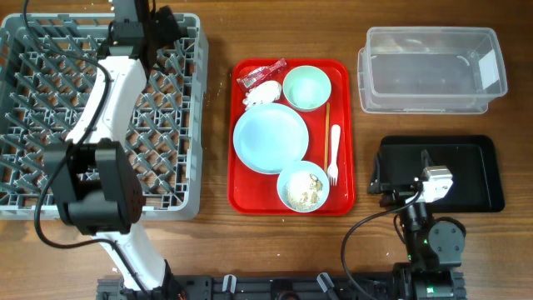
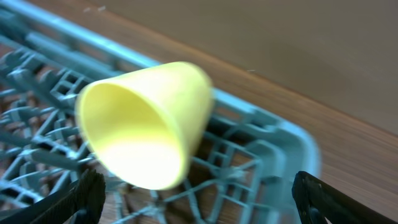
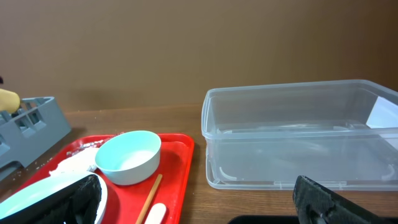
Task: Sort waste into correct bins and load items into the dishwasher rack
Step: 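Carry the yellow cup with the left gripper over the grey rack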
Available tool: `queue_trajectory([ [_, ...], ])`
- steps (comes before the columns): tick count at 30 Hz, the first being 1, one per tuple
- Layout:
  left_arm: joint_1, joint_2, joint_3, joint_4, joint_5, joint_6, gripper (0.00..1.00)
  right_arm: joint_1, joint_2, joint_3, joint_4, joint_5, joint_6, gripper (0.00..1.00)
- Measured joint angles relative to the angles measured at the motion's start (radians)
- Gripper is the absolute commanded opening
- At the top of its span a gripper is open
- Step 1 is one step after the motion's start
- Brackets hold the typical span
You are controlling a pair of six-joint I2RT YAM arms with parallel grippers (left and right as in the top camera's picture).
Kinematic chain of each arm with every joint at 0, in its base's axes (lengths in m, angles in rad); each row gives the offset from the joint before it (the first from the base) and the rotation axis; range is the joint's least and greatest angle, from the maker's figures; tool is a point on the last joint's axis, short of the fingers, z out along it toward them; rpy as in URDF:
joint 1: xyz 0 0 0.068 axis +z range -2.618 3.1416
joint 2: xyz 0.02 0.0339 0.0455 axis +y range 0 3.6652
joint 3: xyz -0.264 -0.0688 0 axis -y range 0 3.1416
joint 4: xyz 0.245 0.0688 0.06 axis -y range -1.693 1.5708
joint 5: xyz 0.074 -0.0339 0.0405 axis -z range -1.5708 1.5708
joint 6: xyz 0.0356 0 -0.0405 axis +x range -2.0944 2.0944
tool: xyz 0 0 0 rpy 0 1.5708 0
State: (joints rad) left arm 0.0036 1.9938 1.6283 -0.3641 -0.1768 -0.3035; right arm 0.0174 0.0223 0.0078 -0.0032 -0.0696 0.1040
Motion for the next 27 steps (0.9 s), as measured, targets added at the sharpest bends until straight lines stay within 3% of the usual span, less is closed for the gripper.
queue_trajectory([
  [7,0.039,0.016,0.0,0.058,0.021,-0.018,0.9,0.0,0.0,0.0,0.0,0.0,0.0,1.0],
  [9,0.038,0.031,0.0,0.089,0.063,-0.021,0.76,0.0,0.0,0.0,0.0,0.0,0.0,1.0],
  [14,0.037,0.1,0.0,0.123,0.13,-0.029,0.63,0.0,0.0,0.0,0.0,0.0,0.0,1.0],
  [16,0.037,0.115,0.0,0.137,0.142,-0.031,0.49,0.0,0.0,0.0,0.0,0.0,0.0,1.0],
  [17,0.037,0.117,0.0,0.145,0.145,-0.026,0.36,0.0,0.0,0.0,0.0,0.0,0.0,1.0],
  [22,0.037,0.117,0.0,0.179,0.15,-0.034,0.04,0.0,0.0,0.0,0.0,0.0,0.0,1.0],
  [27,0.038,0.117,0.0,0.183,0.143,-0.032,0.04,0.0,0.0,0.0,0.0,0.0,0.0,1.0],
])
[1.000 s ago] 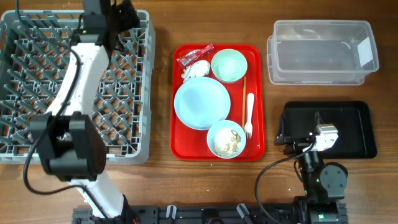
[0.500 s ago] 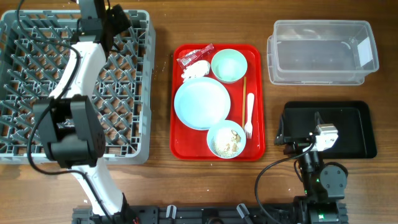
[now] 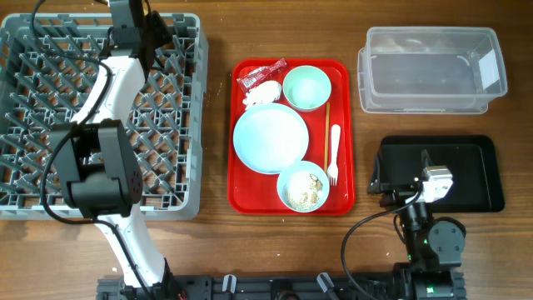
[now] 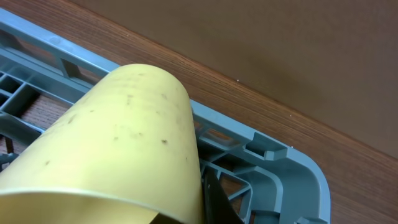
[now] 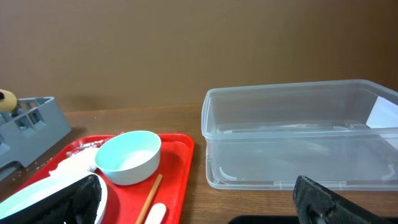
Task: Sort waste into correct bins and load items into the dishwasher rack
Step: 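Carry the yellow cup with the left gripper over the grey rack, then lower the yellow cup into the rack and open the left gripper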
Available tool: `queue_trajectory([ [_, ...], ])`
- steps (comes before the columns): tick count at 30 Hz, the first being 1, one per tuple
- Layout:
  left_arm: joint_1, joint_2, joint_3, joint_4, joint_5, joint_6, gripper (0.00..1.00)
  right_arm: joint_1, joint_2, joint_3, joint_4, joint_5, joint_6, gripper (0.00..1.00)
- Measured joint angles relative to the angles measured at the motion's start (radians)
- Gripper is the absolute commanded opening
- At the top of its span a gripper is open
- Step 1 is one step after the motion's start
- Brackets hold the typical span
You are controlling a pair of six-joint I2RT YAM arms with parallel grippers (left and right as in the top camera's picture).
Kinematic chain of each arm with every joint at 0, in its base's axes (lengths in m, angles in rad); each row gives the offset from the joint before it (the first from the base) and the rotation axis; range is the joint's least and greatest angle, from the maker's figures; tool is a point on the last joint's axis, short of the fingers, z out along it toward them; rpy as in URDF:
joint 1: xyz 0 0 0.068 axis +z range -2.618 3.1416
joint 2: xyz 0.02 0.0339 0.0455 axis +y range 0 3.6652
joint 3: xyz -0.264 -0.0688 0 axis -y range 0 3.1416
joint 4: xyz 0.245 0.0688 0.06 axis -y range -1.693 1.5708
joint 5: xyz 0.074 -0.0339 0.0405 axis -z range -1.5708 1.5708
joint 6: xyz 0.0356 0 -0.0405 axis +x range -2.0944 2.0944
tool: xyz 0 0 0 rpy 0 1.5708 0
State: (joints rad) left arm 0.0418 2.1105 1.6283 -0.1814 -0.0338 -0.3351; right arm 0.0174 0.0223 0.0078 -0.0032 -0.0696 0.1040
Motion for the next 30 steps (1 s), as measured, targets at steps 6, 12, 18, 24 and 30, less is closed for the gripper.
queue_trajectory([
  [6,0.0,-0.012,0.005,-0.066,-0.005,0.0,0.04,0.0,0.0,0.0,0.0,0.0,0.0,1.0],
  [12,0.027,-0.111,0.005,-0.254,0.002,-0.006,0.04,0.0,0.0,0.0,0.0,0.0,0.0,1.0],
  [18,0.151,-0.167,0.006,-0.413,0.093,-0.008,0.04,0.0,0.0,0.0,0.0,0.0,0.0,1.0],
  [24,0.296,-0.168,0.005,-0.501,0.425,-0.011,0.04,0.0,0.0,0.0,0.0,0.0,0.0,1.0],
  [30,0.403,-0.169,0.006,-0.605,0.625,-0.034,0.04,0.0,0.0,0.0,0.0,0.0,0.0,1.0],
])
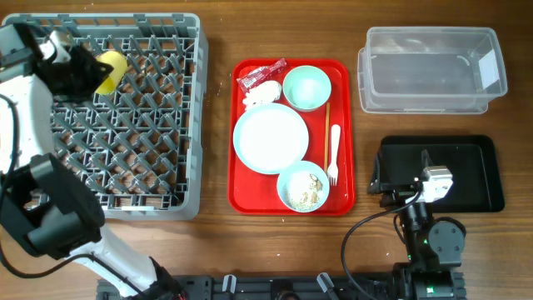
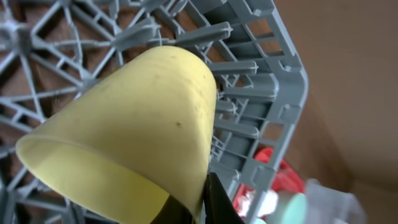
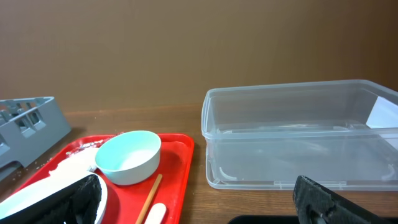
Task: Sort waste into correct bins and load items into the dishwasher rack
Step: 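Lower the yellow cup into the rack and open the left gripper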
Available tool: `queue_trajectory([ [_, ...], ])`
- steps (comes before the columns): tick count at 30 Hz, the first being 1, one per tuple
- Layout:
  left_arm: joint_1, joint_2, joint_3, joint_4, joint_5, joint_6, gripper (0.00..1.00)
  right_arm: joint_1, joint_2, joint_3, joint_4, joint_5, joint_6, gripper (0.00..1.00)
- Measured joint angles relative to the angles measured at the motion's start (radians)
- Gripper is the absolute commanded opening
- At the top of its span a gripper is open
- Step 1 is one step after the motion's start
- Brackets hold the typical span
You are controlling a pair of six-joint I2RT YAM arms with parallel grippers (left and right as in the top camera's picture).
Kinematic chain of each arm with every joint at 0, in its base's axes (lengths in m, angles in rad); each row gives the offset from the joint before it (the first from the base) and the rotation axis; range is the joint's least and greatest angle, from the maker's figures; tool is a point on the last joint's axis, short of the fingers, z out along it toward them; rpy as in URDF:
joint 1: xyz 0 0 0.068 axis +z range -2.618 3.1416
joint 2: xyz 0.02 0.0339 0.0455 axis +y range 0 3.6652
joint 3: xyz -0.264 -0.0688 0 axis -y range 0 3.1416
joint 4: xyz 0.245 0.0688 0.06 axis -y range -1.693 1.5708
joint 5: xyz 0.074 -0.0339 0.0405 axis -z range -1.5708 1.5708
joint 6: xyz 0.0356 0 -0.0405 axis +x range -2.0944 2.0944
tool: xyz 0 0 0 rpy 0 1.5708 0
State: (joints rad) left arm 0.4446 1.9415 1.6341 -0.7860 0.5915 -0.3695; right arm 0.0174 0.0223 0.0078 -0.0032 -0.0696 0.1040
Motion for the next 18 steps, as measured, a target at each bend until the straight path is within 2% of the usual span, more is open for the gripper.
queue_trajectory([
  [6,0.094,-0.003,0.0,-0.071,0.138,-0.026,0.06,0.0,0.0,0.0,0.0,0.0,0.0,0.99],
  [12,0.154,-0.003,0.0,-0.122,0.156,-0.029,0.06,0.0,0.0,0.0,0.0,0.0,0.0,1.0],
  [14,0.16,-0.003,-0.001,-0.12,0.156,-0.029,0.12,0.0,0.0,0.0,0.0,0.0,0.0,1.0],
  [18,0.163,-0.003,-0.052,-0.09,0.105,-0.032,0.13,0.0,0.0,0.0,0.0,0.0,0.0,1.0],
])
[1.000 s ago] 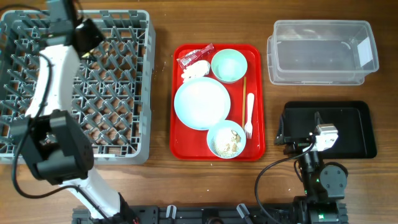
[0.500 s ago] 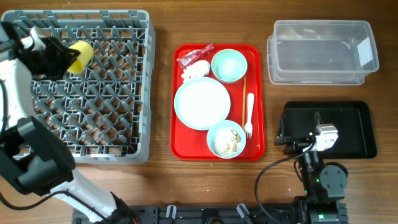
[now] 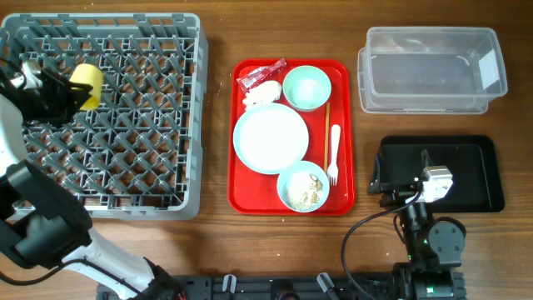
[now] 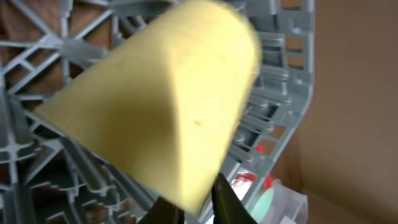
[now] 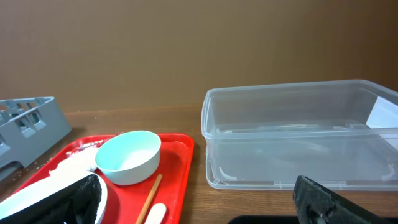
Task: Sort waste into correct bins and load items into the dishwasher rack
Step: 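Lower the yellow cup into the rack and open the left gripper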
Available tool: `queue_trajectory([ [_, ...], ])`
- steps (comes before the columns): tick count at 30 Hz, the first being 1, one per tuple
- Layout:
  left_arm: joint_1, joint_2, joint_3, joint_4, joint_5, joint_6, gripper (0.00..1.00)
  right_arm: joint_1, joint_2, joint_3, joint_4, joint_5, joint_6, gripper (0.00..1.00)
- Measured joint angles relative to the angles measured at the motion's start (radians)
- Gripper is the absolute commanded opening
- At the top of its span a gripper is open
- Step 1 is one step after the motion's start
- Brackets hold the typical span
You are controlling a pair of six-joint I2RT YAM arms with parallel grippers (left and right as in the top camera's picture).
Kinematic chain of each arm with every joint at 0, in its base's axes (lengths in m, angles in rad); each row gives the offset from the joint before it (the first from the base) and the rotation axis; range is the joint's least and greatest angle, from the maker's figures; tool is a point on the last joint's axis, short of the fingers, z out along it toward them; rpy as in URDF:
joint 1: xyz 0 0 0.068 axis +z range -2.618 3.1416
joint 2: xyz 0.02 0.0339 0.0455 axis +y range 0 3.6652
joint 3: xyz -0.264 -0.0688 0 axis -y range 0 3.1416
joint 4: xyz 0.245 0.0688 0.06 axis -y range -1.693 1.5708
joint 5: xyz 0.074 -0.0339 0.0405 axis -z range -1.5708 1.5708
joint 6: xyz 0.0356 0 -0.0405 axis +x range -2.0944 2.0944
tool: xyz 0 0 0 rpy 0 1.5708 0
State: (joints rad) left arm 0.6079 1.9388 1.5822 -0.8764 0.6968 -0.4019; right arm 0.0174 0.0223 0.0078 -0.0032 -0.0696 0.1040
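Note:
My left gripper (image 3: 60, 94) is shut on a yellow cup (image 3: 85, 85) and holds it over the back left part of the grey dishwasher rack (image 3: 158, 171). The left wrist view shows the cup (image 4: 161, 106) blurred and tilted, with the dark fingertips (image 4: 225, 202) pinching its wall. On the red tray (image 3: 343, 108) lie a pale plate (image 3: 271, 138), a green bowl (image 3: 306, 87), a bowl with food scraps (image 3: 303, 187), a white fork (image 3: 333, 154), a chopstick (image 3: 326, 133), a red wrapper (image 3: 260, 75) and a crumpled napkin (image 3: 263, 92). My right gripper (image 5: 199, 208) stands open and empty.
A clear plastic bin (image 3: 431, 71) stands at the back right. A black tray bin (image 3: 479, 171) sits in front of it, under the right arm. Bare wood lies between the rack and the red tray.
My left gripper has moved left and a little toward the front over the rack, still shut on the yellow cup, which now tilts differently. The right arm has not moved.
The yellow cup sat between my open left fingers at the rack's far edge. Then the fingers were shut on it there. It was later held over the rack's back left area, and now further left. The tray items and right arm stayed put.

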Motion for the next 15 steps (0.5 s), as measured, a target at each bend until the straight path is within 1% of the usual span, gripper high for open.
queue_trajectory([
  [1,0.0,0.0,-0.01,0.008,-0.002,0.0,0.13,0.0,0.0,0.0,0.0,0.0,0.0,1.0],
  [4,-0.003,-0.002,-0.017,0.037,-0.008,0.001,0.23,0.0,0.0,0.0,0.0,0.0,0.0,1.0],
  [5,-0.003,-0.003,-0.017,0.049,-0.012,0.002,0.35,0.0,0.0,0.0,0.0,0.0,0.0,1.0],
  [6,-0.002,-0.003,-0.017,0.06,-0.019,-0.001,0.38,0.0,0.0,0.0,0.0,0.0,0.0,1.0],
  [10,0.01,-0.003,-0.018,0.061,-0.048,0.0,0.38,0.0,0.0,0.0,0.0,0.0,0.0,1.0],
  [13,0.028,-0.01,-0.018,0.042,-0.048,0.0,0.36,0.0,0.0,0.0,0.0,0.0,0.0,1.0],
  [15,0.054,-0.013,-0.019,0.019,-0.086,0.0,0.35,0.0,0.0,0.0,0.0,0.0,0.0,1.0],
])
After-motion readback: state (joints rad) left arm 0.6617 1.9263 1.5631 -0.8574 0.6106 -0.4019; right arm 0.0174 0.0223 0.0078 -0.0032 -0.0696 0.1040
